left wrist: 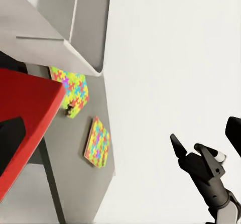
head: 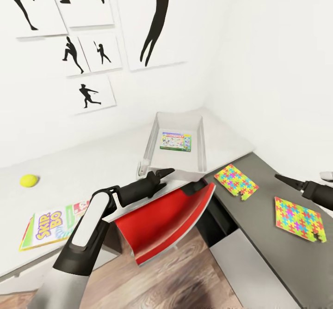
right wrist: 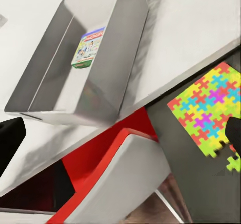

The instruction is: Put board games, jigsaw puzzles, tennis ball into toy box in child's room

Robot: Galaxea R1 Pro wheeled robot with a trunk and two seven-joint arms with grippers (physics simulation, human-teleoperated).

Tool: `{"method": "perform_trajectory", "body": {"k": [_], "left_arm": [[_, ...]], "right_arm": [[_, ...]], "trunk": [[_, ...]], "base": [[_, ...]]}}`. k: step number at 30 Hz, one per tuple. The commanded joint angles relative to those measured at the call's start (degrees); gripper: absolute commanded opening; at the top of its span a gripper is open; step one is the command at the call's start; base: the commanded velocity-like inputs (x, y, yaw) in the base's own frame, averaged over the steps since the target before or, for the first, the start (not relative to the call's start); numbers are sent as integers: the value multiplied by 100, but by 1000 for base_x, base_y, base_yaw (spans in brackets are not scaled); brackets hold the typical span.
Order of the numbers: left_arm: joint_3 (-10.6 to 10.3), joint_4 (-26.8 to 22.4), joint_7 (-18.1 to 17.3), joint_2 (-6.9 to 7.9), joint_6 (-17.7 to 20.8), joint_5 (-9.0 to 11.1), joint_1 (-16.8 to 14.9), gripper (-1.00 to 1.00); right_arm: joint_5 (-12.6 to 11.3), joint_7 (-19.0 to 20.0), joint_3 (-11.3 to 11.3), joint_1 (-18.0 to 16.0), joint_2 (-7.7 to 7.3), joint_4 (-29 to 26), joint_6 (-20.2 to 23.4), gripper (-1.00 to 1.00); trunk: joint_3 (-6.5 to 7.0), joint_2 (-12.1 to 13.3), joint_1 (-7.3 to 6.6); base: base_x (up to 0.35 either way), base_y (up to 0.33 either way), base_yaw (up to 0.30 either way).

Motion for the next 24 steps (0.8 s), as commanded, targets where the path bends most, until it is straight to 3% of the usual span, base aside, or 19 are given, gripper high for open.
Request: {"method": "perform_trajectory", "body": {"k": [1,24], "left_arm": [[3,-6,57,-2,12,61,-3,100],[-2,-6,57,-4,-1,61,-3,100]], "right_arm": [[28,40,-4,-8,0,0,20,100],[28,38,2,-3,1,0,20,100]], "trunk": [[-7,-10,3],[44,-10,3]], "base": [[-1,0,-277],[0,0,-278]]}}
